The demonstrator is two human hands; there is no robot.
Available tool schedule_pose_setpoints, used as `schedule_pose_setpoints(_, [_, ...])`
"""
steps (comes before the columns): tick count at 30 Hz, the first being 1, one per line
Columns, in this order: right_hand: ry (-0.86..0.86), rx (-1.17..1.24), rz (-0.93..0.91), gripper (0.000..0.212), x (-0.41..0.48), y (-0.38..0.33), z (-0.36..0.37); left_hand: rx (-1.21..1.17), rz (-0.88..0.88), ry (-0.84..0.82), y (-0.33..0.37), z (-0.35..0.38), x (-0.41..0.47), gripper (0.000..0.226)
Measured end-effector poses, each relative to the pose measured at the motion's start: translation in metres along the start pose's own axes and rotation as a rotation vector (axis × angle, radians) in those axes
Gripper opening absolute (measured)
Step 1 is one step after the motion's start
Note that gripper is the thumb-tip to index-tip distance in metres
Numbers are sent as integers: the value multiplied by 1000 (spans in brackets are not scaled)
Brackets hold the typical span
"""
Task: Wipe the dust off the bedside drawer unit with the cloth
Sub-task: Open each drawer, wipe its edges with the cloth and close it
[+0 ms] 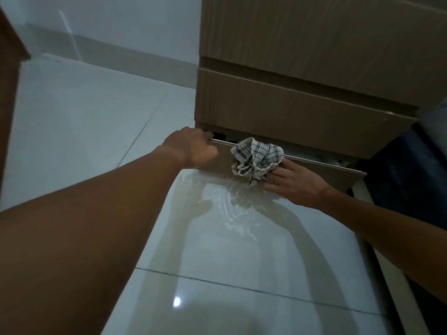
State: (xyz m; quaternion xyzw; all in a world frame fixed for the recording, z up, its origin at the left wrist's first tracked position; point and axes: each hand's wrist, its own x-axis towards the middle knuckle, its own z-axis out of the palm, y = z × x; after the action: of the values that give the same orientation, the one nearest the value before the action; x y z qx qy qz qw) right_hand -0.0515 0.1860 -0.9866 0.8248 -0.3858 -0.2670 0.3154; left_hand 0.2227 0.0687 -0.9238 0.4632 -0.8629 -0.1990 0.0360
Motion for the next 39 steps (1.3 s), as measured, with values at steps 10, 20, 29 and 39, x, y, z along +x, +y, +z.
schedule_pose_setpoints(10, [6, -96, 138, 71, 17, -3, -5, 59, -3, -36, -1, 6, 10, 39])
schedule_pose_setpoints(20, [-103, -119, -141, 58, 52, -23, 32, -29, -20, 10, -10, 13, 12, 28])
schedule_pose_setpoints(29, [58, -106, -80, 84, -25, 1, 44, -8, -21, 77, -6, 17, 13, 45])
schedule_pose_setpoints(39, [91, -107, 1, 75, 7, 8, 28, -35, -47, 55, -5, 16, 12, 43])
